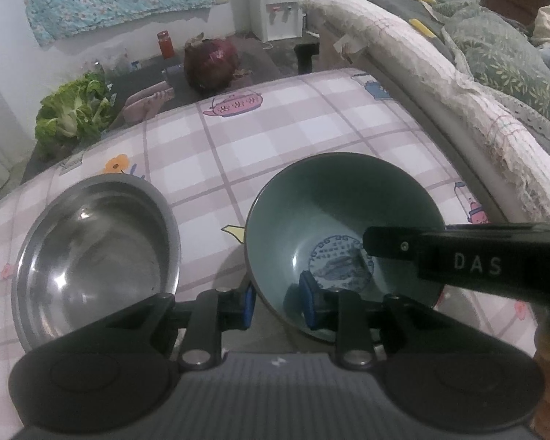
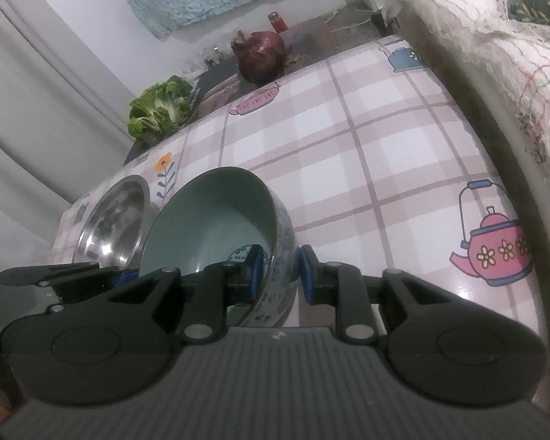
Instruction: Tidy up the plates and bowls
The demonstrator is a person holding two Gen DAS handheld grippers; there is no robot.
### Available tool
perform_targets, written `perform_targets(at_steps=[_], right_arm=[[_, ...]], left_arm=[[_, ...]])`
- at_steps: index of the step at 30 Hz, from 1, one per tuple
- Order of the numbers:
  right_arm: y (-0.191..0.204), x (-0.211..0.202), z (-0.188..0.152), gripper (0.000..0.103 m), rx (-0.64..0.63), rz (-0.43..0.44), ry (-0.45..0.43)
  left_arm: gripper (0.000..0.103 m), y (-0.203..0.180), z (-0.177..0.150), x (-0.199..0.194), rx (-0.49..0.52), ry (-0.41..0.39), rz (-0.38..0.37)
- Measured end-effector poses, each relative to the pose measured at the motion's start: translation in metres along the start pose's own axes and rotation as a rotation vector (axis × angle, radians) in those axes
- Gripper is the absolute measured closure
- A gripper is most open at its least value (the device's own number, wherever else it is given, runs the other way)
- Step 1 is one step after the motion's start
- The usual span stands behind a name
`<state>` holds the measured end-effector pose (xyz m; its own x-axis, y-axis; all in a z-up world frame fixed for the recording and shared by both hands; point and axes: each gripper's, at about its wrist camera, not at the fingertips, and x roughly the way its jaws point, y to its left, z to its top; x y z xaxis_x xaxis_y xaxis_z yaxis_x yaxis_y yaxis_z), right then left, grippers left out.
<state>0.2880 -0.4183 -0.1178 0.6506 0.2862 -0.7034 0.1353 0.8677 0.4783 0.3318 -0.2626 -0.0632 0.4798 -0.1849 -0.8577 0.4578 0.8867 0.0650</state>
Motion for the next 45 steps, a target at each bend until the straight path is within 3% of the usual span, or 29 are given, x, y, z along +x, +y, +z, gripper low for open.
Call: perform_targets(at_steps=[31,38,45], right_arm=[[0.037,-0.028,0.011,0.082,-0.053,0.006,-0.035],[0.066,-0.028,0.018,0.082,-0.088,0.017,-0.039],[0.112,-0.012,0.024,0.082,-0.143,0.055,-0.021]], left_arm=[[0.077,0.019,0.001,-0.047,-0.041,-0.078,0.013],[0.077,0.04,0.001,-0.064,-0.064,-0.102,0.037],[0.077,0.086,-0.002,-0.077,-0.126,-0.126,0.085]])
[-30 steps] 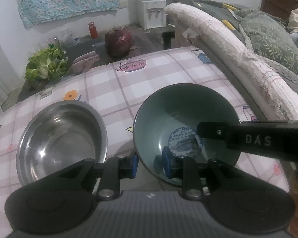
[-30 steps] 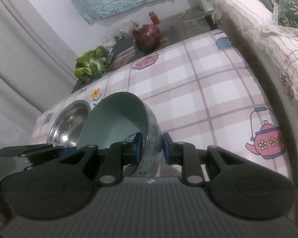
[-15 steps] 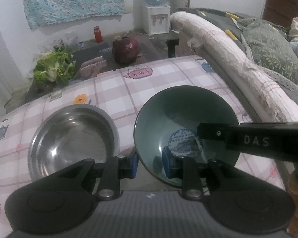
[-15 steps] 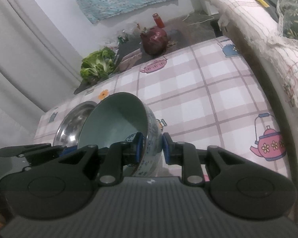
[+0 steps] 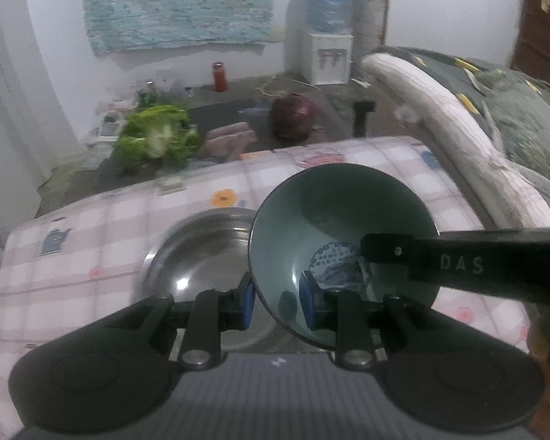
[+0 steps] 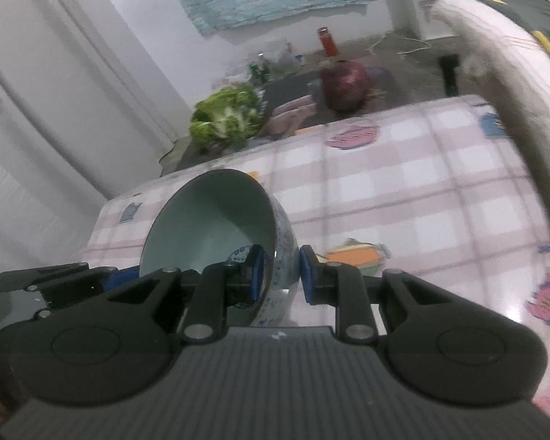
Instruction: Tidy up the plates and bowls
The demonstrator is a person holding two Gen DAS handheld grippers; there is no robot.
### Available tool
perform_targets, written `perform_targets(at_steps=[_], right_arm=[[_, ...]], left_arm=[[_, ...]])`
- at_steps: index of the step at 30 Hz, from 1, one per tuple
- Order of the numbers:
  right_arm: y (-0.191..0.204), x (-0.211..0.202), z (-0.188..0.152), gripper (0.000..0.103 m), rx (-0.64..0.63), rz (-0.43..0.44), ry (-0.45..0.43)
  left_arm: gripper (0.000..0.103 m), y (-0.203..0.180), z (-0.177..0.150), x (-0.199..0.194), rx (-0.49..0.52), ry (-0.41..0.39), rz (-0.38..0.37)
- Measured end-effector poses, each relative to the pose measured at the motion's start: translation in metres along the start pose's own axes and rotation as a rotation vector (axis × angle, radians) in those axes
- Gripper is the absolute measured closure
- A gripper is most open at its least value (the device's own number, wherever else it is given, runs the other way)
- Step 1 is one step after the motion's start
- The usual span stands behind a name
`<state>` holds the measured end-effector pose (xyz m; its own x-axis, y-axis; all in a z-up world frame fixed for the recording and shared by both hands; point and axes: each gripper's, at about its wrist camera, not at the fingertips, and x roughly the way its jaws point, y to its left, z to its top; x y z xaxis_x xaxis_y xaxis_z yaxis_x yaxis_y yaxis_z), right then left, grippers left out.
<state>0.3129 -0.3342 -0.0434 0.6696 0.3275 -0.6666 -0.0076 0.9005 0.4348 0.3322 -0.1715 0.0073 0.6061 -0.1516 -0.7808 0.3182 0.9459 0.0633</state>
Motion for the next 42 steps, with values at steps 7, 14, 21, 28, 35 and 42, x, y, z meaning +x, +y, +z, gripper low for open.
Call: perform_targets(at_steps=[7,14,21,28,35,42], right_arm=[[0.042,0.043,0.007,0.082,-0.039,0.033,0.053],[0.055,0.091,0.011,0.083,-0.064,0.009,0.115],[0.056,0.122,0.008,0.082,-0.091,-0.04,0.131],[0.065,0.12,0.007,0.071,-0.152,-0.072,0.119],[0.056,0.104,0.008,0.066,-0.085,-0.044,0.088],[0.054,0.113,0.004,0.072,-0.04,-0.032,0.105]], left_arm=[[0.075,0.051,0.0,0.017,-0.071,0.007,0.03],[0.075,0.084,-0.008,0.058,-0.119,0.072,0.004],[0.074,0.086,-0.012,0.076,-0.069,0.052,0.022],[0.067,0.094,-0.012,0.067,-0.078,0.033,-0.002],[0.063,0.119,-0.016,0.036,-0.113,-0.005,-0.017],[0.058,0.154,-0.036,-0.004,-0.15,-0.023,0.026]])
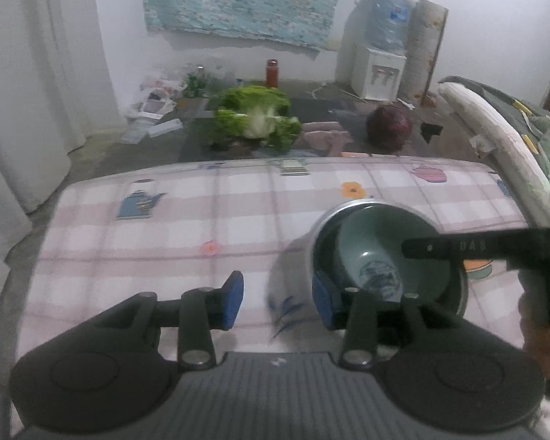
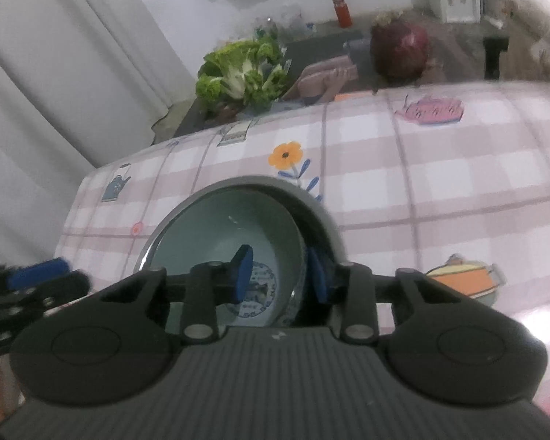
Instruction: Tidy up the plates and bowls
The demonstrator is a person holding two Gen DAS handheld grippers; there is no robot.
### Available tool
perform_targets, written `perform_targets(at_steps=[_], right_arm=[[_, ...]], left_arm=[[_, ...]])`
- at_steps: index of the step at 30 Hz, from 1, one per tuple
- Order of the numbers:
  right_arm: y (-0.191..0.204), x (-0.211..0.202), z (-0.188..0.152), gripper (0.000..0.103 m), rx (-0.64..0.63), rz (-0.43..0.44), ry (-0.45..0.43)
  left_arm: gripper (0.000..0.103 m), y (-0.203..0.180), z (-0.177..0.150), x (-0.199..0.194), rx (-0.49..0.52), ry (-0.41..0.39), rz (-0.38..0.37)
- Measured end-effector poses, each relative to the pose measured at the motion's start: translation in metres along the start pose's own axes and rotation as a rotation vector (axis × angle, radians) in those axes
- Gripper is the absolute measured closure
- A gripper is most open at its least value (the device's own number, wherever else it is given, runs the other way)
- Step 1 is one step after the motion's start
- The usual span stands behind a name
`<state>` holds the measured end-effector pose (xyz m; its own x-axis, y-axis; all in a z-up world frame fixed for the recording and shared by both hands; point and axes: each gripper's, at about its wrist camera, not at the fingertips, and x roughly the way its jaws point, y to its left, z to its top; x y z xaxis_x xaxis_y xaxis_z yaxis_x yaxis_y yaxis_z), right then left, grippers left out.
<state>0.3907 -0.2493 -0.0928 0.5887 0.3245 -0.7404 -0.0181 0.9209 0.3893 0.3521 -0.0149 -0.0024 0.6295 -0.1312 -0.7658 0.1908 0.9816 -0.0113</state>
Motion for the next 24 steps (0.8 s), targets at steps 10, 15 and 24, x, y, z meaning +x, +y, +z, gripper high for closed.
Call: perform_targets(at_steps=[10,15,24], right_arm=[[0.011,-0.033,0.0,0.045,0.004,0.001,-0.039],[0.022,-0.08,-0.018,0.042,-0.017,0.031,-0.088],[0.041,-0.179,-0.115,0.041,-0.036,0.113,-0.146]], left_arm=[[0.039,0.062,-0.044,-0.076,-0.113,-0.063,0.059],[0.021,0.086,-0.073,-0.119,-0.175,-0.114,0.07],[0.014,0.109,-0.158,-0.171,-0.271,-0.119,0.024]])
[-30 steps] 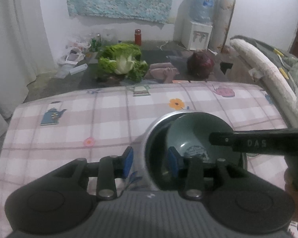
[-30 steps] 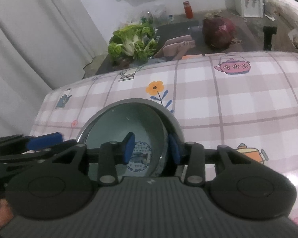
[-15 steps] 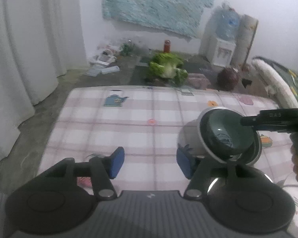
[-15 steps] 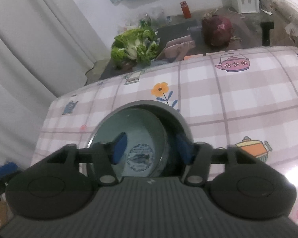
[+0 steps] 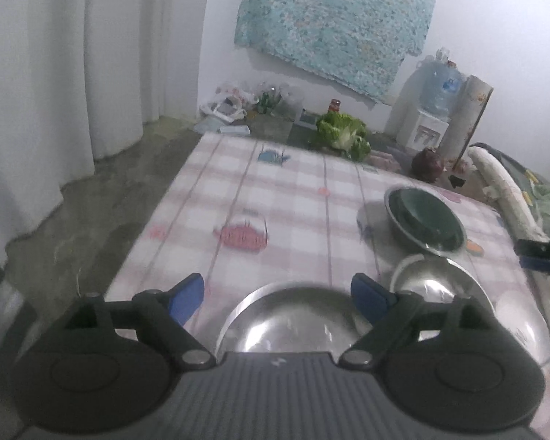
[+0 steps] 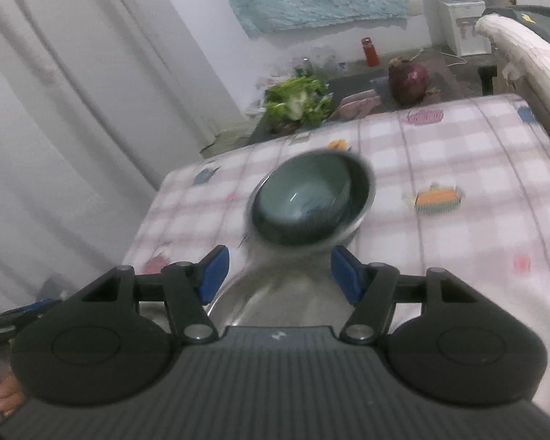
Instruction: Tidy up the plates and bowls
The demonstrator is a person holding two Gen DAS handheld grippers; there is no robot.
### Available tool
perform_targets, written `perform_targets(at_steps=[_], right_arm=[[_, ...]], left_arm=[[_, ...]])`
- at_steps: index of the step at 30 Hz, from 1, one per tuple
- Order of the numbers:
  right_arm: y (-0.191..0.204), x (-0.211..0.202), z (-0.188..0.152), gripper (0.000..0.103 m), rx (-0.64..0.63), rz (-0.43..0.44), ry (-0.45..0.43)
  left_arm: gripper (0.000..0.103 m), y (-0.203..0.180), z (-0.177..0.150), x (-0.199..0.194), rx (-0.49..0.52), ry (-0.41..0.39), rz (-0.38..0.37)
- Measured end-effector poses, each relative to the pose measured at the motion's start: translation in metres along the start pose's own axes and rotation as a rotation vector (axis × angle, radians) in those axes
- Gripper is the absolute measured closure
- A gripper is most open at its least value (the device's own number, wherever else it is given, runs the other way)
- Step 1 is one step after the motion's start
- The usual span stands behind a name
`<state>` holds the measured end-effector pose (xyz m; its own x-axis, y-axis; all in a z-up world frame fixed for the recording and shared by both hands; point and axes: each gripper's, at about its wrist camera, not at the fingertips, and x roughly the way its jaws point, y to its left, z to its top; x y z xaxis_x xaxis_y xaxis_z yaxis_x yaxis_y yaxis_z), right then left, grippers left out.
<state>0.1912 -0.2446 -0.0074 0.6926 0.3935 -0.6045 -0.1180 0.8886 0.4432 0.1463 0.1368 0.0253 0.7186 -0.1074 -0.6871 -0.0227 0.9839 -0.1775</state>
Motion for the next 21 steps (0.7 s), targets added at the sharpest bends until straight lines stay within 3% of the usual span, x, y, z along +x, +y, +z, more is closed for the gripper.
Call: perform_targets(at_steps=[5,11,17,21], right_arm=[[0.027,-0.03,-0.057,0.041,0.03,0.1,0.021],[0.058,-0.028,-0.123,0.042,0.069,0.167,0.103],[0.075,0.001,-0.162,0.044,0.096,0.144,0.164],[0.079,0.019,-0.172,0.047,0.126,0.103,0.166]], left_arm=[[0.011,0.01,-0.04,-0.015,-0.011,0.028,-0.034],[0.011,0.019,-0.084,-0.016,0.001,0.081,-0.016],[0.012,0.021,-0.107,-0.007,0.033,0.062,0.034],[0.013,0.016,-0.109,0.003,0.086,0.001,0.102]])
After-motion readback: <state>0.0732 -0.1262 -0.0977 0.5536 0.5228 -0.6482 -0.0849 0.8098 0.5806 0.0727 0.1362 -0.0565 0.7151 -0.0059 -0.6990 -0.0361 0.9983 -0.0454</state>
